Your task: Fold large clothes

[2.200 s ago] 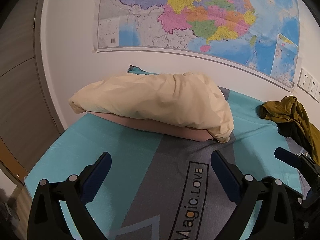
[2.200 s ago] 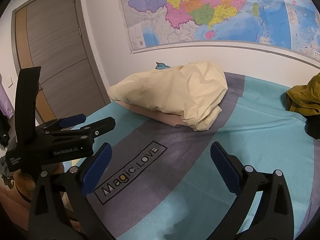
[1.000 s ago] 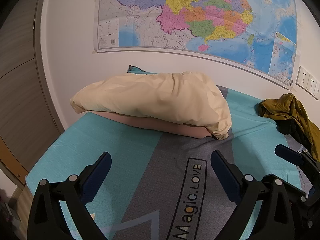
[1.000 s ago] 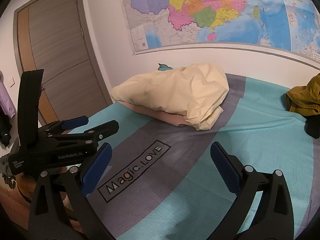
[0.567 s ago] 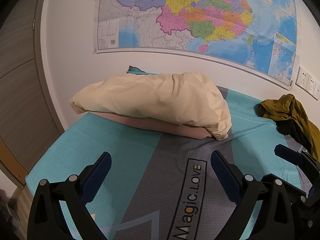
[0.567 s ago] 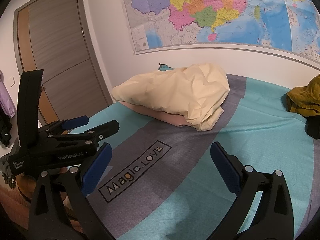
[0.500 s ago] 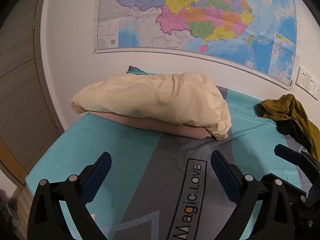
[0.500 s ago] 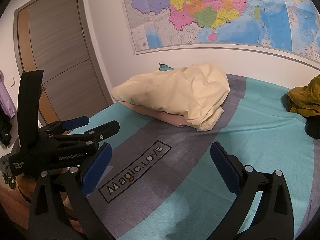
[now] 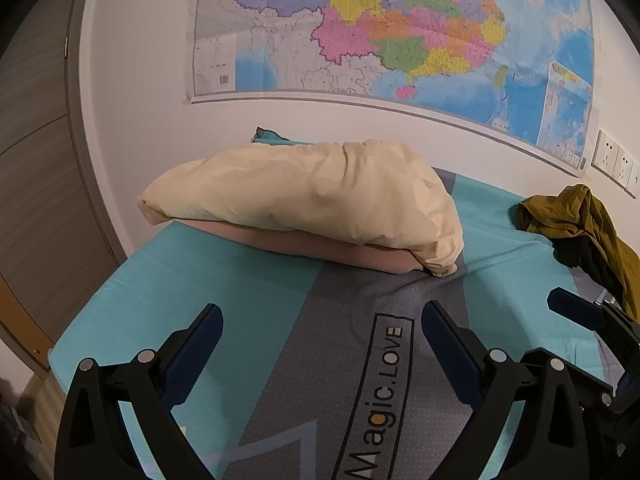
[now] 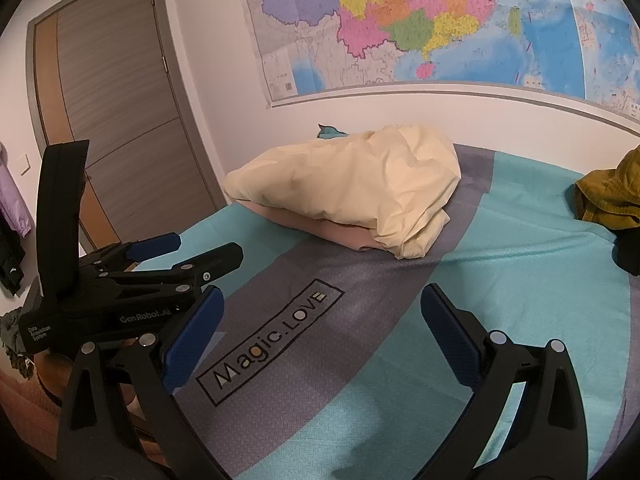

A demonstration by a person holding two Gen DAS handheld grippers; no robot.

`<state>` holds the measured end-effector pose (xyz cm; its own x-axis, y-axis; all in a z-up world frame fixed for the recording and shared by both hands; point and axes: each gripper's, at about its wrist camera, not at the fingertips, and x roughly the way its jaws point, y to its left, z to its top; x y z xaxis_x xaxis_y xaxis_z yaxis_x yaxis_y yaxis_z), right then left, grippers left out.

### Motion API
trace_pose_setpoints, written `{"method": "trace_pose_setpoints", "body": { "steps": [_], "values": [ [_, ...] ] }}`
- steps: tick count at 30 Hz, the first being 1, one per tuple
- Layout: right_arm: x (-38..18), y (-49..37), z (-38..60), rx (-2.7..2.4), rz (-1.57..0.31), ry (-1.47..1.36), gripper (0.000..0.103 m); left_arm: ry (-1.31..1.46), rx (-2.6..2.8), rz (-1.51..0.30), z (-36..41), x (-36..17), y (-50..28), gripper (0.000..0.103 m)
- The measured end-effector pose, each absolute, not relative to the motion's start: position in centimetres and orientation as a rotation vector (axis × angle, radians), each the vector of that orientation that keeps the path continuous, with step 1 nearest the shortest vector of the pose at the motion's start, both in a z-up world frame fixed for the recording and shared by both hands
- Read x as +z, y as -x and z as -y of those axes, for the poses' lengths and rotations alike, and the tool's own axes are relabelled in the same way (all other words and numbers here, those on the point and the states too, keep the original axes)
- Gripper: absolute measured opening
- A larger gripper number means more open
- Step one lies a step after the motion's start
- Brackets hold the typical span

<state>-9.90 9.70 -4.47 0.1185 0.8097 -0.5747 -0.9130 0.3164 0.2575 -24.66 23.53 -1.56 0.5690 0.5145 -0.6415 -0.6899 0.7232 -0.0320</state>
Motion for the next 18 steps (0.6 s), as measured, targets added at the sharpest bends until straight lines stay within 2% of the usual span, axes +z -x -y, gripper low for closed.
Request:
{"method": "trace_pose_setpoints", "body": {
  "steps": [18],
  "values": [
    [-4.8,8.8,-7.8,1.219,-0.716,0.144,0.097,0.245,0.668,-0.643,-22.0,-1.9,23.1,0.096]
  ]
}}
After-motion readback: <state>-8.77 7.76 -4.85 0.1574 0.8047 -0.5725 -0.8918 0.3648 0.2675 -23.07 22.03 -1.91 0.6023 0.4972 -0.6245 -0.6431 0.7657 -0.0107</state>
